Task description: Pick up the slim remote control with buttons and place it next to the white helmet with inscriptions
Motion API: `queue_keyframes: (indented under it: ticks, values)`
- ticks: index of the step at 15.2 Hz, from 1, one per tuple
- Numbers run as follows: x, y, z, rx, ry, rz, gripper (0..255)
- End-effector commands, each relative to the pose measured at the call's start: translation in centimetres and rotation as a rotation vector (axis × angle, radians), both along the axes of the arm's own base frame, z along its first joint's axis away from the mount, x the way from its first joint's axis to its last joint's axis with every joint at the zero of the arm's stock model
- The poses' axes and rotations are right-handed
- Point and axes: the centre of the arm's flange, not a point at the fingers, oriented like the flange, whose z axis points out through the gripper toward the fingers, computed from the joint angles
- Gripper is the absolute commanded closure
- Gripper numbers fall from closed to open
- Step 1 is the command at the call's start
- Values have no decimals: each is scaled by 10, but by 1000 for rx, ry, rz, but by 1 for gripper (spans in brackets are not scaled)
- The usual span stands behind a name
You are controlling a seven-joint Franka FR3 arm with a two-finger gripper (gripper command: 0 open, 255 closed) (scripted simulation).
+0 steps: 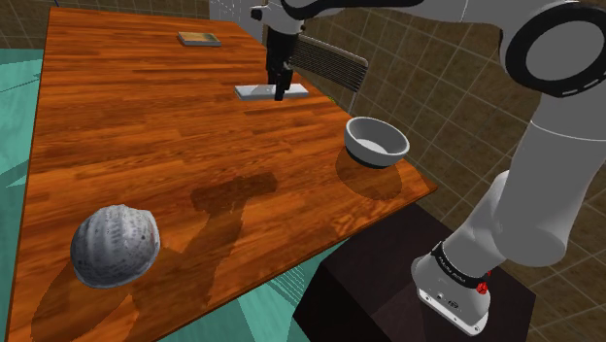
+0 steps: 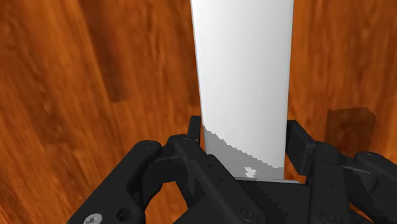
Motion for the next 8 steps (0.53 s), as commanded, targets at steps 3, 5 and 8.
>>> queue_keyframes:
  ticks: [3, 5, 8]
  values:
    - [-26, 47, -1, 0, -1, -1, 255]
    - [-38, 71, 0, 0, -1, -1, 255]
    - [-57, 106, 0, 0, -1, -1, 255]
